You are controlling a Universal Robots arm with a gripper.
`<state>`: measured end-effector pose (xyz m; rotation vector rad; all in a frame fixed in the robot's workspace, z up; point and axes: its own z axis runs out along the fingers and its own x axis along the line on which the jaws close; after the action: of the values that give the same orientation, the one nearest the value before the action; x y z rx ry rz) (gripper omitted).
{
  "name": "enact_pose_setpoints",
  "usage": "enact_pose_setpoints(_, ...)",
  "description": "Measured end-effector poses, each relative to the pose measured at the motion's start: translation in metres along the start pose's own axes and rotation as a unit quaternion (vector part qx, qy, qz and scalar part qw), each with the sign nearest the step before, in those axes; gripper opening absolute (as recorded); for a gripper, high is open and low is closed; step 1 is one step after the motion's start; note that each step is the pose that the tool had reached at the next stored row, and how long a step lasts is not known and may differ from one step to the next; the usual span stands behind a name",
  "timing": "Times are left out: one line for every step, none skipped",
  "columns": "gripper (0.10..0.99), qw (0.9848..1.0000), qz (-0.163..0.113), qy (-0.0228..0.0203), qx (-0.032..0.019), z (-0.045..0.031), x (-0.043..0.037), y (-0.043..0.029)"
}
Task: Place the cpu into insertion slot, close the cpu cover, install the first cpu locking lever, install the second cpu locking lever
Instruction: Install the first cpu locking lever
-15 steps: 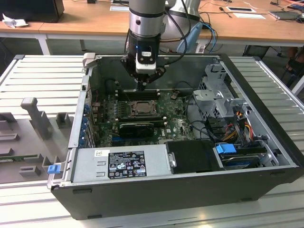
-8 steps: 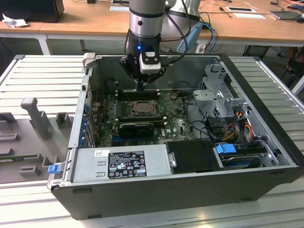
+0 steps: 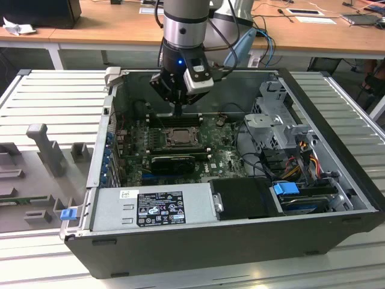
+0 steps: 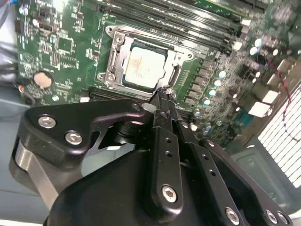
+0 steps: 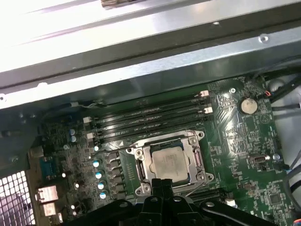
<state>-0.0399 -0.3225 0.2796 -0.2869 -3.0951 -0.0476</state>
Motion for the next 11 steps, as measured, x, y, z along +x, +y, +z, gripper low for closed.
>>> enact_pose_setpoints(0.106,1.0000,-0.007,-0.0011,0.0000,0.0001,0.0000,0.0000)
enact_pose_setpoints(0.106,0.9999,-0.009,-0.0053,-0.0011,0.0002,0.0001,0.0000)
enact_pose_setpoints(0.106,0.9999,-0.009,-0.0105,-0.0043,0.0003,0.0006,-0.0002)
enact_pose_setpoints(0.106,0.9998,-0.009,-0.0138,-0.0084,0.0003,0.0009,-0.0002)
enact_pose_setpoints(0.106,0.9997,-0.010,-0.0163,-0.0131,0.0003,0.0012,-0.0003)
enact_pose_setpoints(0.106,0.9996,-0.010,-0.0172,-0.0176,0.0002,0.0013,-0.0003)
enact_pose_setpoints(0.106,0.9993,-0.024,-0.0157,-0.0236,0.0005,0.0013,-0.0003)
enact_pose_setpoints(0.106,0.9989,-0.037,-0.0150,-0.0240,0.0012,0.0013,-0.0002)
enact_pose_setpoints(0.106,0.9986,-0.046,-0.0145,-0.0237,0.0015,0.0014,-0.0003)
enact_pose_setpoints(0.106,0.9980,-0.057,-0.0139,-0.0234,0.0021,0.0013,-0.0004)
enact_pose_setpoints(0.106,0.9974,-0.067,-0.0134,-0.0232,0.0027,0.0013,-0.0004)
